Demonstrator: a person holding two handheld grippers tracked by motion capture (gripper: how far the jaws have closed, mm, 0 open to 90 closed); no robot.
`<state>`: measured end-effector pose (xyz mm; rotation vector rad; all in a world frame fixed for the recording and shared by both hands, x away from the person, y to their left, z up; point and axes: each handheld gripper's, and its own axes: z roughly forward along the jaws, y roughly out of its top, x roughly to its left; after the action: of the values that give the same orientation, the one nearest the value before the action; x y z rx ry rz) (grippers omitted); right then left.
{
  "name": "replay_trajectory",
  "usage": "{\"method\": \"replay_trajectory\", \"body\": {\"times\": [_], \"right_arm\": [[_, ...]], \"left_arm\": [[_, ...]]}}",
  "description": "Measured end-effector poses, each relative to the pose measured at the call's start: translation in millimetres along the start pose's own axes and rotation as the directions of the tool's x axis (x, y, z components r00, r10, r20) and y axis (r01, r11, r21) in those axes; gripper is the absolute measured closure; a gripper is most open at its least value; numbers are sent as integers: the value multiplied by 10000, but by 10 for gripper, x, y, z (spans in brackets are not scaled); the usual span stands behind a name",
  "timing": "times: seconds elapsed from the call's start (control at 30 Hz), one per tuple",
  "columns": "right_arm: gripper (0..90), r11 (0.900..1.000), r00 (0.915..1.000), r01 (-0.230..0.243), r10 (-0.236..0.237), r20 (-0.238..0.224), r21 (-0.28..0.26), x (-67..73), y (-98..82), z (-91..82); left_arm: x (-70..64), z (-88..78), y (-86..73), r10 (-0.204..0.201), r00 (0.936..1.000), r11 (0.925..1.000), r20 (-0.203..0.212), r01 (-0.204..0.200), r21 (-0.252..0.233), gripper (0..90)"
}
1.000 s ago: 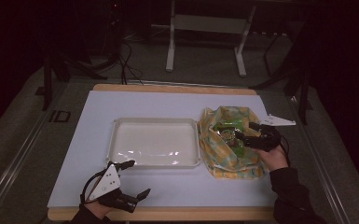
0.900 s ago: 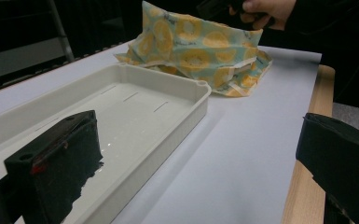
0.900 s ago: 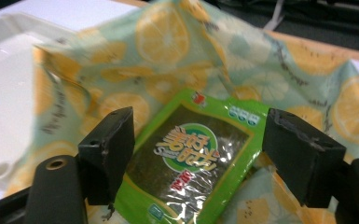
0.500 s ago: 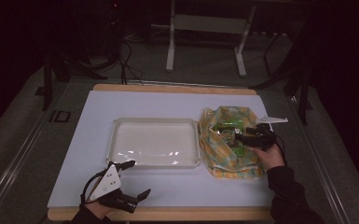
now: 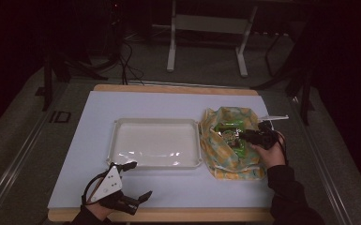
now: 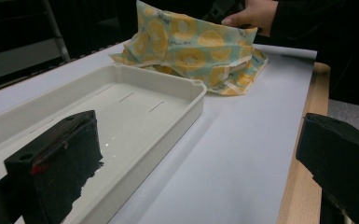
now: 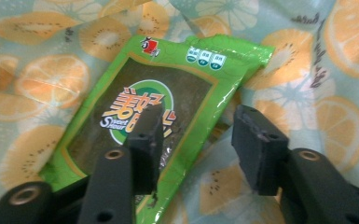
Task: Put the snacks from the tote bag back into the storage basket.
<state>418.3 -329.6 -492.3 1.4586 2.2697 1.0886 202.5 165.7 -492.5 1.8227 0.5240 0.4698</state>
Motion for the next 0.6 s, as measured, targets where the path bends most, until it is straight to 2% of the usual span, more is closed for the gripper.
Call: {"method": "replay_trajectory", "body": {"times": [0.13,0.27,0.43,0.47,0.6], "right_arm": [[583,9989,9994,-325,327,-61,332,-31,0,36],[619,9972,9974,-653,663,-285,367,-55,-9,58],[636,9955,9972,-655,677,-314,681,-32,-24,108],[669,9959,9984,-490,511,-256,759,-21,-29,130],[704,9939,9984,-532,548,-146,971,3,-33,168]], "left_arm": [[1,2,0,-1,10000,10000,-1,1,20,4],[0,0,0,-15,10000,10000,5,15,3,4],[-1,3,0,-6,10000,10000,42,6,18,4],[0,3,0,0,10000,10000,31,0,23,4],[4,2,0,-10,10000,10000,26,10,21,4]]}}
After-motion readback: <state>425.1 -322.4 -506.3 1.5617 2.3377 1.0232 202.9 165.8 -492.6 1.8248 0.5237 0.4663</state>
